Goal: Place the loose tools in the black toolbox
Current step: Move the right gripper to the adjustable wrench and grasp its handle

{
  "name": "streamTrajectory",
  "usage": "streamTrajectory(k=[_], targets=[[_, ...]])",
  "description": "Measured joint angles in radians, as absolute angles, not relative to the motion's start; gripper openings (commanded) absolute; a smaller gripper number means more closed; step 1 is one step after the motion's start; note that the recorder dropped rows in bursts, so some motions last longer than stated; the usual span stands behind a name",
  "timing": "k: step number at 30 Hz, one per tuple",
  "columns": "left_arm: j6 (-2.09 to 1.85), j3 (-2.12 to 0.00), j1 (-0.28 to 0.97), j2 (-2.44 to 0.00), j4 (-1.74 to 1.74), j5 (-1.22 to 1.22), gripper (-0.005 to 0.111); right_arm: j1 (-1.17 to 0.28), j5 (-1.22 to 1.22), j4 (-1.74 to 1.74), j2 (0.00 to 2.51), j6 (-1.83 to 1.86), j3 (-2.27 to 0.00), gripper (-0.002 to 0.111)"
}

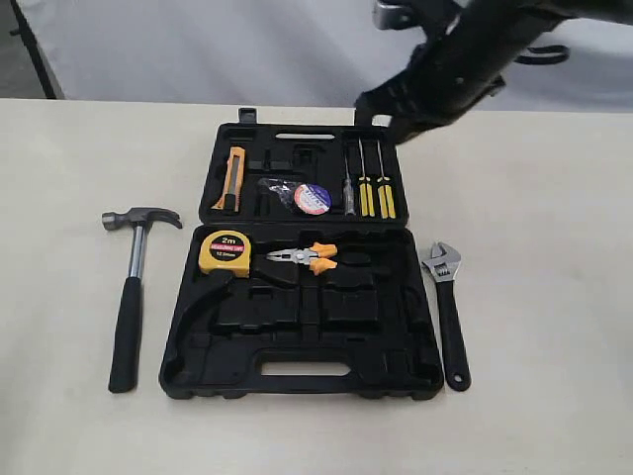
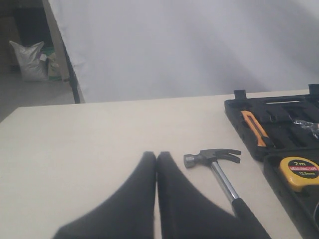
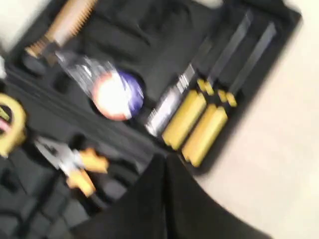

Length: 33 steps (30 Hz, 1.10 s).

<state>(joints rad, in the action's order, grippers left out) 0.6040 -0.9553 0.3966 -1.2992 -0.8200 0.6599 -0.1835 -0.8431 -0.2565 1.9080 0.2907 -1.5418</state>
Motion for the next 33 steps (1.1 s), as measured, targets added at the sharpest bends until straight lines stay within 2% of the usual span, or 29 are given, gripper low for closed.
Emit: streamTrajectory(k=[8,16,18,20,23,25,33], targets=[[0.604,-0.955,0.397,-1.299,-0.820,0.660,0.001,-0.085,-0.790,-0.244,1.857,0.246,-1.279,0.000],[0.604,-0.955,0.397,-1.299,-0.820,0.660,0.001,-0.080,-0.834,-0.134,1.852,0.102,-1.218,0.001],[0.604,-0.955,0.397,-1.299,-0.820,0.660,0.001,-0.085,-0.840,-0.110,1.852,0.084,-1.201,0.010],[0.604,-0.955,0.397,-1.299,-0.820,0.660,0.001,-0.098,-0.840,-0.095,1.852,0.075,-1.187,0.030],[0.604,-0.955,0.397,-1.299,-0.820,0.660,0.001,-0.134,-0.827,-0.091,1.852,0.070,-1.173,0.053],[0.604,-0.955,0.397,-1.299,-0.820,0.660,0.001,-0.154,-0.816,-0.091,1.852,0.068,-1.172,0.058],[0.604,-0.955,0.397,-1.299,-0.820,0.660,0.001,-0.164,-0.787,-0.088,1.913,0.029,-1.172,0.057]])
